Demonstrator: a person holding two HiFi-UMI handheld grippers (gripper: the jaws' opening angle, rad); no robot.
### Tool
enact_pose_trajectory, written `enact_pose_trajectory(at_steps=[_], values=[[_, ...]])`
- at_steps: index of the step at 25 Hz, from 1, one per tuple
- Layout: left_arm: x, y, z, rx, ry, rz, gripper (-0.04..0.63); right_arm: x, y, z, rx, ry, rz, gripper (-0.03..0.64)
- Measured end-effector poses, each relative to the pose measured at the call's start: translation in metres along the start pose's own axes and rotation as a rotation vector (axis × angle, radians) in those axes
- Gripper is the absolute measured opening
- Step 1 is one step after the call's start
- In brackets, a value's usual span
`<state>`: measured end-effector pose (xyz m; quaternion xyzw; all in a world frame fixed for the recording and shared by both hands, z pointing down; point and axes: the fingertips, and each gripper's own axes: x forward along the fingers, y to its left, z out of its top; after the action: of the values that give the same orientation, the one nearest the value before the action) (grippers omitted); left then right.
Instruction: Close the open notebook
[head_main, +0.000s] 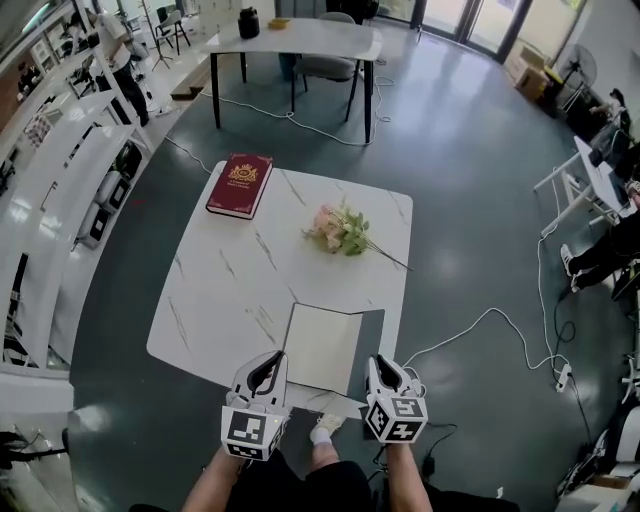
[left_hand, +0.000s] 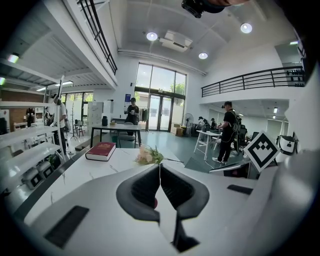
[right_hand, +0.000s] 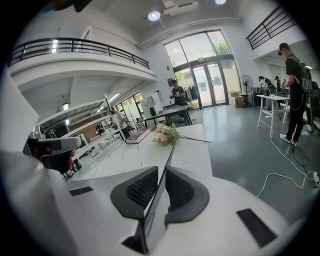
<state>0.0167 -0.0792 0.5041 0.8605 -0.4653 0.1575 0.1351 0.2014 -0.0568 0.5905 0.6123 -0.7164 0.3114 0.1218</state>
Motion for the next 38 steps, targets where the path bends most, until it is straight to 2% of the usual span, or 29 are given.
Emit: enact_pose_trajectory(at_steps=[15,38], values=[[-0.028,0.032,-0.002,-0.018,-0.007,0.035,0.025,0.011,0.056,0.009,-0.047,-0.001,0.059,0.061],[-0.049,0.087,-0.032,-0.084,0.02,0.108,0.025,0.05,0.121,-0.002,-0.088,0.04,0.149,0.078]])
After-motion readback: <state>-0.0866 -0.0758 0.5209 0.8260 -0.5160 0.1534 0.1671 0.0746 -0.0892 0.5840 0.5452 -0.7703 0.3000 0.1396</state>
